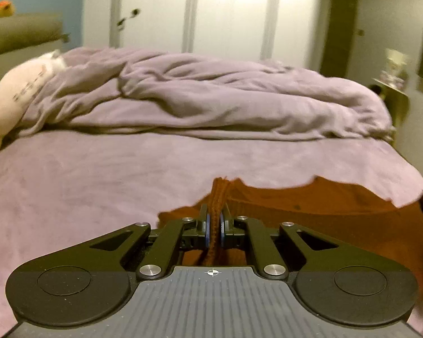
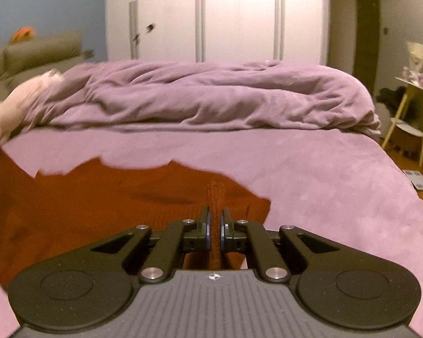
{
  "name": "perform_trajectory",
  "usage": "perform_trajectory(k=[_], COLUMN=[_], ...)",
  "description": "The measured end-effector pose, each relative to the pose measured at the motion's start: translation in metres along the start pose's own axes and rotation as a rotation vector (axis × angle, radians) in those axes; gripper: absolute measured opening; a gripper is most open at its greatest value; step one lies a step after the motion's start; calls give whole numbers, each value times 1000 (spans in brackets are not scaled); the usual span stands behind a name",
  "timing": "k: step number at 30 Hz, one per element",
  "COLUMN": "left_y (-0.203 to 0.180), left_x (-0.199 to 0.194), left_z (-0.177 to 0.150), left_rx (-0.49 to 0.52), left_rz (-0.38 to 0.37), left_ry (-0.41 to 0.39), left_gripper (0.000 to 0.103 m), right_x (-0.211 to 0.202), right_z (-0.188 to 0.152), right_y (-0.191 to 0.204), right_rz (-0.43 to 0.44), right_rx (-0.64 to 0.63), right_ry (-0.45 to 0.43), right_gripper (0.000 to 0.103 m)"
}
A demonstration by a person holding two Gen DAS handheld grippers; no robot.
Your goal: Fold small clothes
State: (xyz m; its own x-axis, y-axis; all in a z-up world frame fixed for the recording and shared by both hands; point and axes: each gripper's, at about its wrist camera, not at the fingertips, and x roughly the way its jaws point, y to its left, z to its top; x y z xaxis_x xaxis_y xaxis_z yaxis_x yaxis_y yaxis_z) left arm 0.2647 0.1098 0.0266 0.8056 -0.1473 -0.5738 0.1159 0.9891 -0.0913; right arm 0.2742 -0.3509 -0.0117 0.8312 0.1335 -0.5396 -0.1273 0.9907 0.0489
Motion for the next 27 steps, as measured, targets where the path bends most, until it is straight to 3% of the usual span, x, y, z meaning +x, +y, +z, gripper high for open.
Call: perform_trajectory(k=[3, 6, 8, 9, 10, 12, 14, 15, 16, 18, 23, 27], left_y=[6, 0, -1, -1, -1, 1, 0, 0, 0, -2, -4, -2], left_x=[39, 61, 64, 64, 65, 69, 76, 78, 80, 73, 49, 56], left_z=[-8, -27, -37, -40, -42, -44, -48, -48, -47, -41, -5, 37], left_rx=[-30, 26, 57, 68, 75, 80, 76, 75, 73, 75, 99, 85], left_rz=[-6, -25, -39, -59, -76, -88, -66, -59, -50, -35, -10, 53], left_ry=[88, 170, 183, 190, 190, 198, 216, 221, 226, 209, 101, -6], left_gripper=[9, 16, 32, 49, 53, 50, 38, 14, 10, 10, 9, 9], right_x=[35, 65, 75, 76, 76, 79, 83, 86, 87, 85, 68, 75], right_z=[3, -6, -10, -11, -12, -10, -12, -14, -15, -14, 3, 32], right_y=[-3, -6, -8, -9, -10, -11, -8, -6, -5, -4, 2, 5], right_rz=[-6, 15, 17, 35, 57, 103, 95, 91, 89, 85, 36, -36], right_rx=[37, 43, 38, 43, 51, 42, 4, -10, -15, -13, -66, -78], right_ry=[46, 142, 181, 194, 205, 221, 238, 241, 244, 230, 117, 25], right_gripper=[6, 6, 7, 8, 11, 15, 15, 15, 12, 6, 5, 5])
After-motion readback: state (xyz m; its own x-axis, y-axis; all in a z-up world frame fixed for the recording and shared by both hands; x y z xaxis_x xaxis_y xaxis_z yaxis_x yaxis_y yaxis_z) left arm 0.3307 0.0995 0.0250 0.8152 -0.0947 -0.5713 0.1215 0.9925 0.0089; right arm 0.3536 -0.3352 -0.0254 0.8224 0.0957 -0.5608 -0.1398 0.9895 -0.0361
